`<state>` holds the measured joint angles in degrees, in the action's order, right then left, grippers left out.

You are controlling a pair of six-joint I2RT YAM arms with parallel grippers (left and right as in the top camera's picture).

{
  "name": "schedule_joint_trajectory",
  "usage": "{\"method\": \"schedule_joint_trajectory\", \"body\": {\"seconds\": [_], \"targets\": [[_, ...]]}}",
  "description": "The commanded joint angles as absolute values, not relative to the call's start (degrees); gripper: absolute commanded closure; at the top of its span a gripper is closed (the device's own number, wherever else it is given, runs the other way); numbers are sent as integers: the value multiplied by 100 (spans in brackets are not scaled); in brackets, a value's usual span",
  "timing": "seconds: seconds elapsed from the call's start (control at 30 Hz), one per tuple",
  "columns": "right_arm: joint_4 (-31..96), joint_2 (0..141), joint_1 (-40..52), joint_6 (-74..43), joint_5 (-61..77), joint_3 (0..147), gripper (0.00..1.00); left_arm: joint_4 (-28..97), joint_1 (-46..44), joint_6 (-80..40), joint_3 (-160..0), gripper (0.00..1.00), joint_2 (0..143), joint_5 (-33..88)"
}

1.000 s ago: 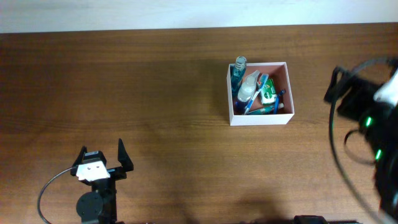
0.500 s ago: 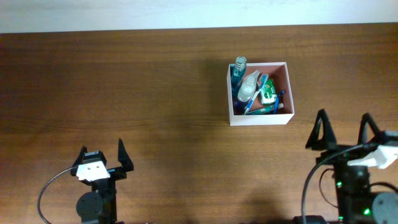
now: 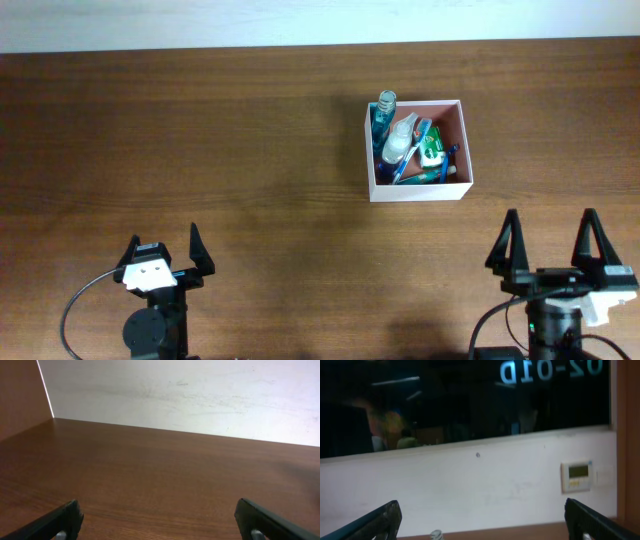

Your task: Pack container

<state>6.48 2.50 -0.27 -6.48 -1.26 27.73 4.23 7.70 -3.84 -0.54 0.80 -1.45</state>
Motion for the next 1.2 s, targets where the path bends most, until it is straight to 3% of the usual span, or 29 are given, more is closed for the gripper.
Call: {"method": "schedule_joint_trajectory", "body": {"seconds": [0.0, 1.17], "targets": [[543, 21, 27, -16, 174, 2692, 1, 467, 790, -294, -49, 1, 34, -80], [-178, 21, 38, 126, -25, 1057, 1, 467, 790, -294, -49, 1, 34, -80]]}}
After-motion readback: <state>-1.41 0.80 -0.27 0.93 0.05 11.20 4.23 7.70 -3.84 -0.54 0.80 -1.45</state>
